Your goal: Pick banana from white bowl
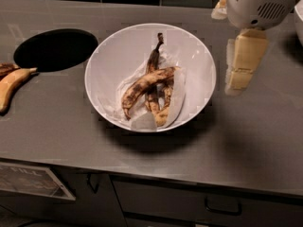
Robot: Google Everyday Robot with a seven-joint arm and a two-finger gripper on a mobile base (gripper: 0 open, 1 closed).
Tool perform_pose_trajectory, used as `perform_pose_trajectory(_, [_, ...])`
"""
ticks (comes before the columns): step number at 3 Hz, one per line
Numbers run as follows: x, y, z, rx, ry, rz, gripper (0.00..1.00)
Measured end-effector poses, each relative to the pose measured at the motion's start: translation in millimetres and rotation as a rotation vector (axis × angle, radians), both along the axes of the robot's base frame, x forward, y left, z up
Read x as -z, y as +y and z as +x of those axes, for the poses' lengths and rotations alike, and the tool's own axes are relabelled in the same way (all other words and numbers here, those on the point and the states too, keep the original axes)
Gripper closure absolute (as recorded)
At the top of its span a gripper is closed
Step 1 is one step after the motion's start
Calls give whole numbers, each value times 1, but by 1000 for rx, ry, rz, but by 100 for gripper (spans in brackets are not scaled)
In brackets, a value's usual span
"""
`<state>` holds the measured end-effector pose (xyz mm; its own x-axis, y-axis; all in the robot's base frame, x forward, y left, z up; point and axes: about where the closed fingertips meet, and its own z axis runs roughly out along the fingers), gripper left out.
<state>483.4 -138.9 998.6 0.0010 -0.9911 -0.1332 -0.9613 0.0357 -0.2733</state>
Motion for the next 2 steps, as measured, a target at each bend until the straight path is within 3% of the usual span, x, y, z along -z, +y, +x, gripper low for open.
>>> perform_pose_trajectory(1, [1, 33, 17, -102, -1, -7, 0])
perform_pose_trajectory(2, [6, 52, 30, -164, -9, 6, 0])
